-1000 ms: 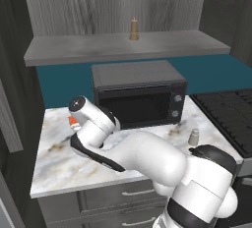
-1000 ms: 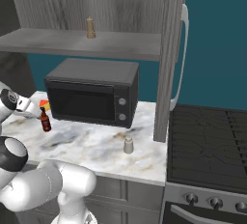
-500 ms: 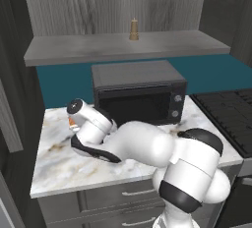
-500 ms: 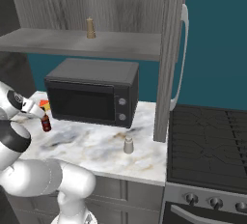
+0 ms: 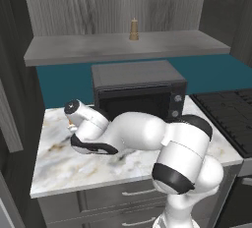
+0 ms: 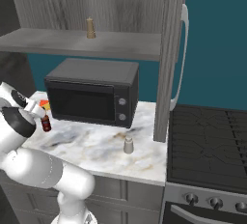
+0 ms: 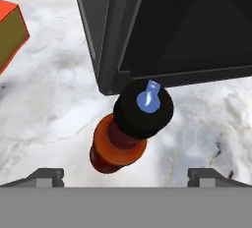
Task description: There are various items on the counter. Only move the condiments/shakers into the cabinet.
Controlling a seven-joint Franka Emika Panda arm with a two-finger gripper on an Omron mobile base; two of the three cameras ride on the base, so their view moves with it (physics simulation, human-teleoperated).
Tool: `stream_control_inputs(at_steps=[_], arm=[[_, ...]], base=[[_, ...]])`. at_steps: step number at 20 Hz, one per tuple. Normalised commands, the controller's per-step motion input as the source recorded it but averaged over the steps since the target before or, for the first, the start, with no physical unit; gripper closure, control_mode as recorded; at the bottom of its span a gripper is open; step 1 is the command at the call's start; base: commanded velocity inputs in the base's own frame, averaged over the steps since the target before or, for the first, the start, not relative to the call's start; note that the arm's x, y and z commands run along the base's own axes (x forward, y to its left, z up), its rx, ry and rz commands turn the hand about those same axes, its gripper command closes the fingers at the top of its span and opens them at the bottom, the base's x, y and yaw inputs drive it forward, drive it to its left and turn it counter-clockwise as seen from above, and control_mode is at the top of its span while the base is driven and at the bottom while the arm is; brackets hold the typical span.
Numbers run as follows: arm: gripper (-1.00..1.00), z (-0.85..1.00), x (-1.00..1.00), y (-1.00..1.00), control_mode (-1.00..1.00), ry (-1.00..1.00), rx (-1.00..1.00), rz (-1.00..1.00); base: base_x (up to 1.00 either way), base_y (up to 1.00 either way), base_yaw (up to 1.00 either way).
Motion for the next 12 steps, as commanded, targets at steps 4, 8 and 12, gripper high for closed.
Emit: stream_control_inputs(at_steps=[4, 8, 12], arm=[[-1.00, -0.10, 0.13, 0.00, -1.00, 0.00, -0.01, -0.03], [-1.00, -0.19, 0.02, 0.00, -1.00, 0.00, -0.02, -0.03], [-1.00, -0.15, 0.00, 0.00, -1.00, -0.05, -0.02, -0.04]], base=[[0.00, 0.00, 0.00], [0.00, 0.00, 0.00], [0.00, 0.00, 0.00]])
